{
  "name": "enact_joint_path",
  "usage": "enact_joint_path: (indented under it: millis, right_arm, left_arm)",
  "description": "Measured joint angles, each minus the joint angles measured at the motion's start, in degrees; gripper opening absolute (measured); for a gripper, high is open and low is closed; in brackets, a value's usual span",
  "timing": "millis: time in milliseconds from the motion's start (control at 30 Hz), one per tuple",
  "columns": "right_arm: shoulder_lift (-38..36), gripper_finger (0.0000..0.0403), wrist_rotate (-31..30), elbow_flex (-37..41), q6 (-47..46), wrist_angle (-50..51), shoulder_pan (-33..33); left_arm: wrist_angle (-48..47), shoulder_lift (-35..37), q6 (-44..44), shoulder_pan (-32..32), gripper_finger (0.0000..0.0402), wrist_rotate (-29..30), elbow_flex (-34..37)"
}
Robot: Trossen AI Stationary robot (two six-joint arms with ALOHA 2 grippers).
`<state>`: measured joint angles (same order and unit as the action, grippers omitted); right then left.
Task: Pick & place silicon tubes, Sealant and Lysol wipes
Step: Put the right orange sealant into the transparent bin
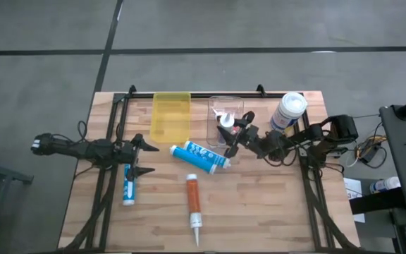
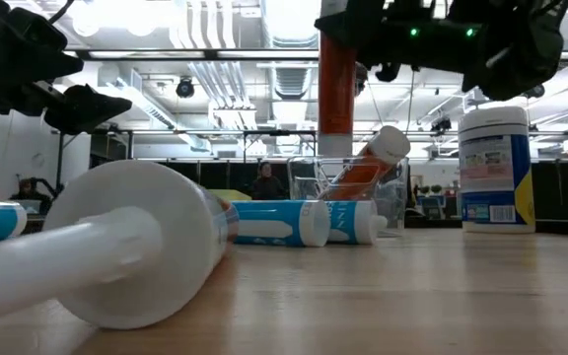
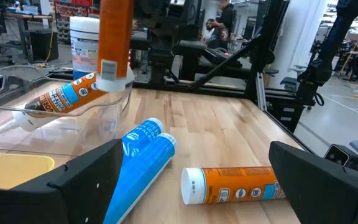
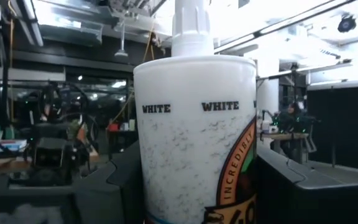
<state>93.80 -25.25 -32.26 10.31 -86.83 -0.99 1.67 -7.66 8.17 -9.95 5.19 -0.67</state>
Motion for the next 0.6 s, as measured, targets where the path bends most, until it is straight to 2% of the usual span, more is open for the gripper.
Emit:
enact_joint_path:
  millis: [300,533,600]
  right_arm:
    - [0.02,0.0195,4.74,0.25,-3.22,2.79,3.41]
    - [0.02,0.0196,4.69,0.22,-5.82,7.47,5.45]
    - [0.03,0.0228,4.68,0.22,-6.8,7.58,5.79]
  left_arm:
    - [0.0,0.0,0.01,0.0,0.0398,0.0,0.0]
    - [0.0,0.0,-0.01,0.0,0.0398,0.0,0.0]
    - [0.0,0.0,-0.01,0.02,0.0398,0.0,0.0]
